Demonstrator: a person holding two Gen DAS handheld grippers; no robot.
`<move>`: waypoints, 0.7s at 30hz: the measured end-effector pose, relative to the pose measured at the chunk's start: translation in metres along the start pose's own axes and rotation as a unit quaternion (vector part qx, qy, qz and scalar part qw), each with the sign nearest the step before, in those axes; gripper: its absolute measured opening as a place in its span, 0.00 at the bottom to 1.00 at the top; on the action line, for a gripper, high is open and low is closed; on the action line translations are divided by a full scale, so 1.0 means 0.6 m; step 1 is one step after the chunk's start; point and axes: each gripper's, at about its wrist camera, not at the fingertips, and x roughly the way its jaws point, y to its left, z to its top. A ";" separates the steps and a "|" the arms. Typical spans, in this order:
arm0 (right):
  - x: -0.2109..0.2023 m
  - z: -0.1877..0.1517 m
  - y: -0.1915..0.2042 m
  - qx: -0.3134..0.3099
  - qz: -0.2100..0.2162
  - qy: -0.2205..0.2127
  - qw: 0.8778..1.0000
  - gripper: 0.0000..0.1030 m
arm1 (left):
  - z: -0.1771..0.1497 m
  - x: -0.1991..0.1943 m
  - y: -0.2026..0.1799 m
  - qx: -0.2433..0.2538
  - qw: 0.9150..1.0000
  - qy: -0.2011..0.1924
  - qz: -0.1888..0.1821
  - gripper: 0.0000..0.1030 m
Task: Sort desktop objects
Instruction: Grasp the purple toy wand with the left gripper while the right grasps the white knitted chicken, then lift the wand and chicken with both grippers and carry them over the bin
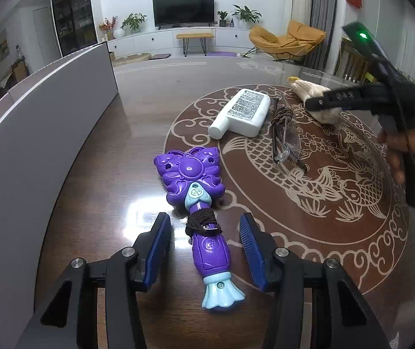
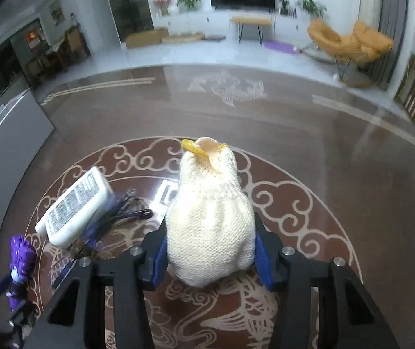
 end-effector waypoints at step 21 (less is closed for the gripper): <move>-0.222 -0.355 0.039 -0.022 -0.031 -0.015 0.999 0.96 | -0.109 -0.085 -0.004 0.030 0.999 0.005 -0.016 0.73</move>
